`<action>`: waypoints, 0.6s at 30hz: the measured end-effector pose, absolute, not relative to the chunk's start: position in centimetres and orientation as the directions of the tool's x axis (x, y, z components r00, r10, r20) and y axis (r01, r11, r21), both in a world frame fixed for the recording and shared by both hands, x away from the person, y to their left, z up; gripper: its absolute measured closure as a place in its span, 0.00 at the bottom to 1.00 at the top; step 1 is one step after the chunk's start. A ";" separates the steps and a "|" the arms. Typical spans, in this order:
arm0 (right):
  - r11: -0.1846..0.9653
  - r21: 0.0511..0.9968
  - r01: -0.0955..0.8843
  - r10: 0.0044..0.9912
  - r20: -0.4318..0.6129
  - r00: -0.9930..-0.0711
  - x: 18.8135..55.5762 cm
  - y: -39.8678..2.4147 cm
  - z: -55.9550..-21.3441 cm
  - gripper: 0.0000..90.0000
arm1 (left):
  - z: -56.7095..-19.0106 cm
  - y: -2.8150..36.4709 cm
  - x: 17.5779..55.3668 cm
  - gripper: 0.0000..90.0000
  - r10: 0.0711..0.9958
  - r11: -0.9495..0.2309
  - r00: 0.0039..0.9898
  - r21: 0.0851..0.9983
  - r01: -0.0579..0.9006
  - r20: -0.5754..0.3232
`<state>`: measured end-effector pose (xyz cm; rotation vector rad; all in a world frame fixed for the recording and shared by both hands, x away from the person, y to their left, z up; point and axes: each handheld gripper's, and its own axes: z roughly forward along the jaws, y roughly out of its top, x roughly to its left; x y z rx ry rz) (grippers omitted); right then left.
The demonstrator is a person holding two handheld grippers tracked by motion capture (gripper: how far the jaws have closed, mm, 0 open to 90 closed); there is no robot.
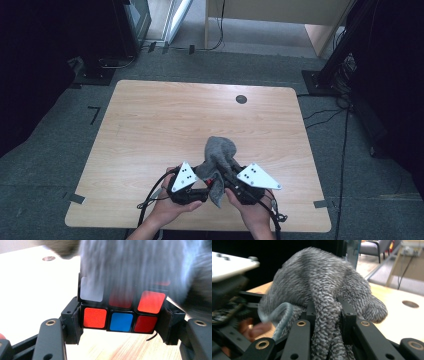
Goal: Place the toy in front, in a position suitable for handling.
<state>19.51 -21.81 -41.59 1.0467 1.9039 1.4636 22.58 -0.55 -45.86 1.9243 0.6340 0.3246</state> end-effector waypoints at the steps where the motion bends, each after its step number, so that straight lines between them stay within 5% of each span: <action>1: 0.103 0.956 0.274 0.823 0.072 -0.563 19.6 -22.1 -41.8 0.84 | -45.9 -0.5 22.6 0.38 0.565 -0.324 0.823 0.902 0.286 -0.057; 8: 0.224 0.961 0.160 0.774 -0.075 -0.629 17.9 -19.2 -41.4 0.84 | -46.2 -0.7 22.5 0.38 0.555 -0.342 0.830 0.898 0.275 -0.043; 18: 0.126 0.960 0.249 0.811 0.044 -0.583 19.1 -21.6 -41.3 0.83 | -45.9 -0.9 22.3 0.38 0.542 -0.347 0.840 0.901 0.259 -0.033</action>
